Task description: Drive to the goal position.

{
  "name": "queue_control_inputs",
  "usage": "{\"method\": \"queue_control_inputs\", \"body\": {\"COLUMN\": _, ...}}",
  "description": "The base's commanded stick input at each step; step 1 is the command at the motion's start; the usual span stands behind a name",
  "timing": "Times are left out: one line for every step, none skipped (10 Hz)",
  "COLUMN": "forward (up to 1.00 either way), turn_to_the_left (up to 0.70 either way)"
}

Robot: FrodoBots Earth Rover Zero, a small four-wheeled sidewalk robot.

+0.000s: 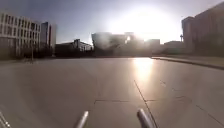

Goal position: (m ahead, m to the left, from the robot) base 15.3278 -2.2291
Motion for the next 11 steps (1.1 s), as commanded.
{"method": "queue_control_inputs", "body": {"forward": 1.0, "turn_to_the_left": 0.0}}
{"method": "queue_control_inputs", "body": {"forward": 1.0, "turn_to_the_left": 0.0}}
{"method": "queue_control_inputs", "body": {"forward": 1.0, "turn_to_the_left": 0.0}}
{"method": "queue_control_inputs", "body": {"forward": 1.0, "turn_to_the_left": 0.0}}
{"method": "queue_control_inputs", "body": {"forward": 1.0, "turn_to_the_left": 0.0}}
{"method": "queue_control_inputs", "body": {"forward": 1.0, "turn_to_the_left": 0.0}}
{"method": "queue_control_inputs", "body": {"forward": 1.0, "turn_to_the_left": 0.0}}
{"method": "queue_control_inputs", "body": {"forward": 1.0, "turn_to_the_left": 0.0}}
{"method": "queue_control_inputs", "body": {"forward": 1.0, "turn_to_the_left": 0.0}}
{"method": "queue_control_inputs", "body": {"forward": 1.0, "turn_to_the_left": 0.0}}
{"method": "queue_control_inputs", "body": {"forward": 1.0, "turn_to_the_left": 0.0}}
